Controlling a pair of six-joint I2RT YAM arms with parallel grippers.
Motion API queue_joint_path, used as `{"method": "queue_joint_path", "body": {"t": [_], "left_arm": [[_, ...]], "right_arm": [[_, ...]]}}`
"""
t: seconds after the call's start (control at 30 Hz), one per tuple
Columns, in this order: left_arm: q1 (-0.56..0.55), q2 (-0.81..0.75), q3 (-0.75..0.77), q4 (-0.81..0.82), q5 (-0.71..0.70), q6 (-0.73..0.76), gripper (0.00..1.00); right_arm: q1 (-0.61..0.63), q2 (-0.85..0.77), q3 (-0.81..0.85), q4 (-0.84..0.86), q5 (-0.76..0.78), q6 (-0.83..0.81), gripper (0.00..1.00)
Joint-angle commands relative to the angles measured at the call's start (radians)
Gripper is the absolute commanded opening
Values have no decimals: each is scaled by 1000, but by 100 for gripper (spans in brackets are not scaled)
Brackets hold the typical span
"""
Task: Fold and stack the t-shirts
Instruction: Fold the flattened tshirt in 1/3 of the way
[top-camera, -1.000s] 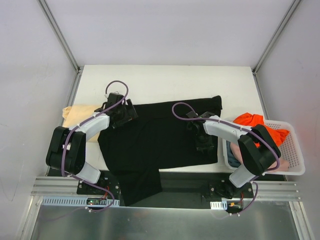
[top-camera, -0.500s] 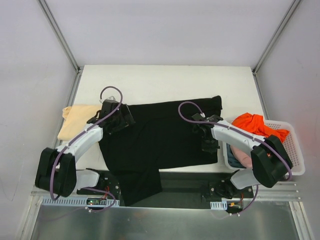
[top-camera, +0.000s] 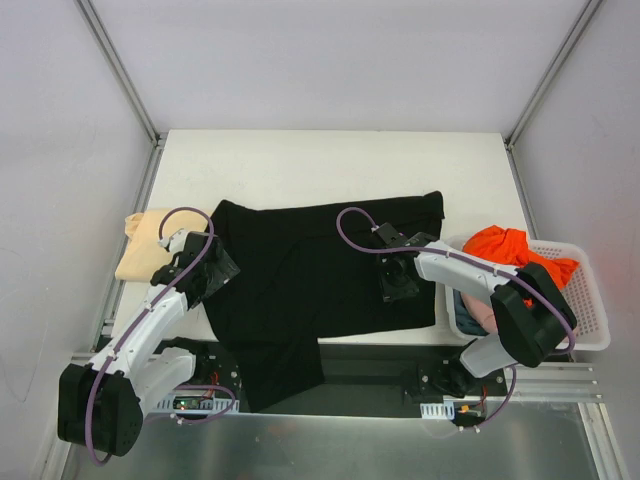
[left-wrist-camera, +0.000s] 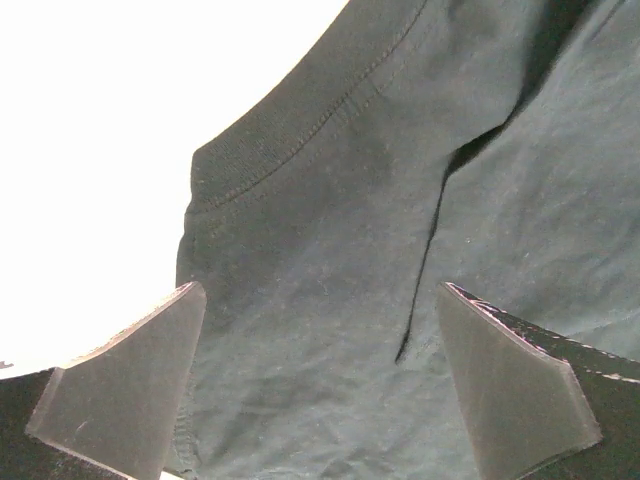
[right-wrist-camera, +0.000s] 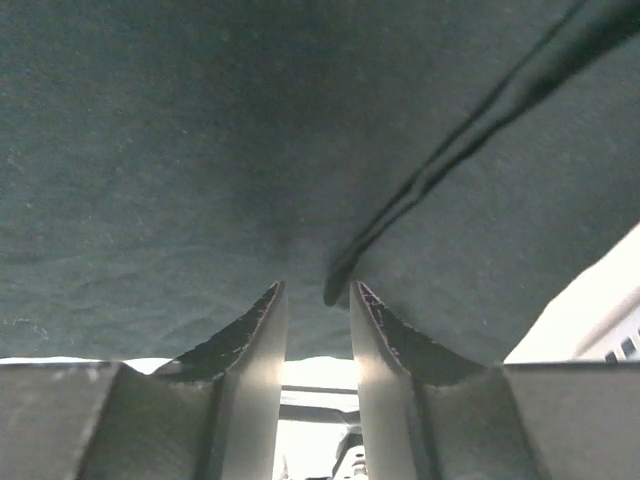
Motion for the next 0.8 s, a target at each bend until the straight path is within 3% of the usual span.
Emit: {"method": "queue_joint_path", "body": {"t": [0.0, 0.4, 0.63, 0.73, 0.77], "left_arm": [[14, 42, 25, -1, -39, -18, 99], [183, 376, 131, 152, 9, 40, 99], [261, 507, 183, 151, 29, 51, 84], [285, 517, 184, 151, 9, 48, 79], [298, 525, 186, 148, 13, 50, 79]], "right_arm": [[1, 29, 27, 41, -18, -49, 37], [-98, 94, 18, 65, 1, -37, 42], [-137, 42, -9, 6, 59, -20, 25], [-151, -2, -26, -19, 77, -17, 11], [-155, -9, -32, -27, 84, -19, 2]]}}
